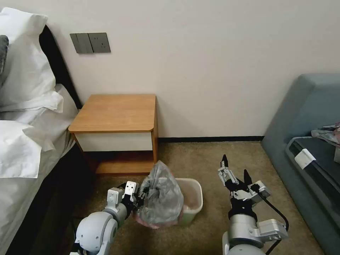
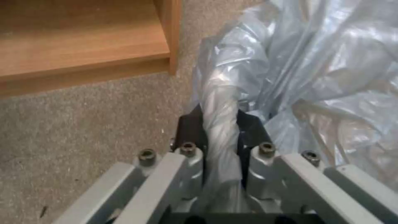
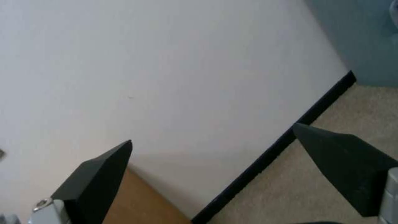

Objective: Pick up the garbage bag from the table and place it over the trash can.

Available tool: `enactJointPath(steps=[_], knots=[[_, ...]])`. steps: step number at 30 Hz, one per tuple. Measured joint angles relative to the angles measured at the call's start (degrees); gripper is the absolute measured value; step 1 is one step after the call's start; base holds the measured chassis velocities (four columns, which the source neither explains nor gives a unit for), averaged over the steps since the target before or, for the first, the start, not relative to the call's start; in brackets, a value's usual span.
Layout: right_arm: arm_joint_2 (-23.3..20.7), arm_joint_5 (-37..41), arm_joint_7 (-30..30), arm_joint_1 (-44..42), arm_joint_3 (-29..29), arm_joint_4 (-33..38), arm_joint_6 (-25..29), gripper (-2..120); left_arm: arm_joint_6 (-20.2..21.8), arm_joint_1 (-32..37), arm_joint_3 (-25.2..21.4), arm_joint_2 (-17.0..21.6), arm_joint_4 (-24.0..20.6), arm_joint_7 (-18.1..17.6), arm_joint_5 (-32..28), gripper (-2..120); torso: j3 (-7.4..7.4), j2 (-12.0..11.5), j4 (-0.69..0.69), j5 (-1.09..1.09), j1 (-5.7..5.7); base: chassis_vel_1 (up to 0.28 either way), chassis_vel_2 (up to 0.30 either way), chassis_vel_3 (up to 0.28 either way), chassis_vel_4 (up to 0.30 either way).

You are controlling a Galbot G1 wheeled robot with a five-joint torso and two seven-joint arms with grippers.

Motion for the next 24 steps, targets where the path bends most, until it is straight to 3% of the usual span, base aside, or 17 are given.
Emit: enactJointPath(steps=[7, 10, 11, 15, 16, 19, 20, 22, 24], knots=[[0.02, -0.3, -0.1, 0.36, -0.31, -0.15, 0.01, 100, 0.0, 0.85, -0.23, 0.02, -1.04, -3.3, -0.01, 6, 0.0, 0.0, 0.0, 0.0, 0.0, 0.0, 0.0, 0.0, 0.0], [-0.04, -0.41, -0.58, 0.35, -0.61, 0.05, 0.0, 100, -2.21, 2.1, -0.27, -0.2, -2.04, -8.14, -1.45, 6, 0.0, 0.0, 0.0, 0.0, 0.0, 0.0, 0.0, 0.0, 0.0], [-0.04, -0.41, -0.58, 0.35, -0.61, 0.05, 0.0, 100, -2.21, 2.1, -0.27, -0.2, -2.04, -8.14, -1.45, 6, 0.0, 0.0, 0.0, 0.0, 0.0, 0.0, 0.0, 0.0, 0.0], [-1.44, -2.22, -6.37, 0.13, -1.09, 0.24, 0.95, 100, -10.93, 4.68, -0.35, -0.1, -3.62, -11.95, -3.06, 6, 0.0, 0.0, 0.0, 0.01, 0.0, 0.0, 0.0, 0.0, 0.0], [-1.44, -2.22, -6.37, 0.13, -1.09, 0.24, 0.95, 100, -10.93, 4.68, -0.35, -0.1, -3.62, -11.95, -3.06, 6, 0.0, 0.0, 0.0, 0.01, 0.0, 0.0, 0.0, 0.0, 0.0], [-3.65, -4.38, -16.92, -0.08, -1.01, -0.43, 2.22, 100, -20.48, 6.45, -0.67, 0.06, -3.96, -13.25, -3.28, 6, 0.0, 0.0, 0.0, 0.0, 0.0, 0.0, 0.0, 0.0, 0.0], [-3.65, -4.38, -16.92, -0.08, -1.01, -0.43, 2.22, 100, -20.48, 6.45, -0.67, 0.06, -3.96, -13.25, -3.28, 6, 0.0, 0.0, 0.0, 0.0, 0.0, 0.0, 0.0, 0.0, 0.0], [-7.61, -3.94, -25.54, 2.6, -1.57, -0.85, 0.71, 100, -30.74, 7.81, -0.99, 0.6, -3.54, -13.88, -3.07, 6, 0.0, 0.0, 0.0, 0.01, 0.0, 0.0, 0.0, 0.0, 0.0], [-8.9, -3.01, -27.94, 3.67, -1.44, -1.03, -0.15, 100, -33.15, 8.11, -1.05, 0.76, -3.25, -13.9, -3.15, 6, 0.0, 0.0, 0.01, 0.02, 0.0, 0.0, 0.0, 0.0, 0.0]])
